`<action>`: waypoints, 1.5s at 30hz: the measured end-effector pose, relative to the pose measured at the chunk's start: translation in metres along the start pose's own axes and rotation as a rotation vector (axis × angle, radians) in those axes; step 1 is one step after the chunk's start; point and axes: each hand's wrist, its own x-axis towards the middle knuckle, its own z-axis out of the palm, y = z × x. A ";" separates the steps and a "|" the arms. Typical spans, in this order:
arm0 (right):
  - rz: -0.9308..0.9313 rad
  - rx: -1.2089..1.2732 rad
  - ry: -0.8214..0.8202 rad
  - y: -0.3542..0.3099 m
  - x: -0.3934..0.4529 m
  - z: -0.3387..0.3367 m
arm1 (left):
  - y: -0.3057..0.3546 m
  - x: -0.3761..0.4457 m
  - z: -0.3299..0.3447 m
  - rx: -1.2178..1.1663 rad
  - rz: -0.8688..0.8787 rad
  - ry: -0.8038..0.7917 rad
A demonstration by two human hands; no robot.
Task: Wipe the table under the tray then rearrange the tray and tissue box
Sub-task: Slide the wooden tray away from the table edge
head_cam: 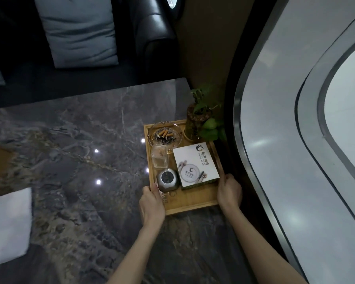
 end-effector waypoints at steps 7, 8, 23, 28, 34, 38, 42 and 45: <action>-0.150 -0.055 0.062 -0.012 -0.009 0.005 | -0.009 0.004 -0.014 -0.016 0.039 0.052; -0.167 -0.060 0.069 -0.014 -0.010 0.006 | -0.010 0.005 -0.017 -0.021 0.049 0.062; -0.332 -0.014 0.085 -0.070 -0.067 0.070 | -0.044 0.024 -0.108 -0.069 0.061 0.218; -0.296 -0.015 0.056 -0.080 -0.099 0.104 | -0.071 0.034 -0.148 -0.033 0.059 0.246; -0.320 -0.006 0.018 -0.090 -0.134 0.136 | -0.101 0.044 -0.189 0.034 0.038 0.252; -0.283 -0.033 0.019 -0.089 -0.146 0.157 | -0.117 0.049 -0.203 0.083 0.018 0.242; -0.266 -0.053 0.024 -0.089 -0.155 0.169 | -0.130 0.053 -0.212 0.097 0.011 0.223; -0.235 -0.049 0.024 -0.088 -0.162 0.178 | -0.136 0.056 -0.217 0.092 -0.005 0.200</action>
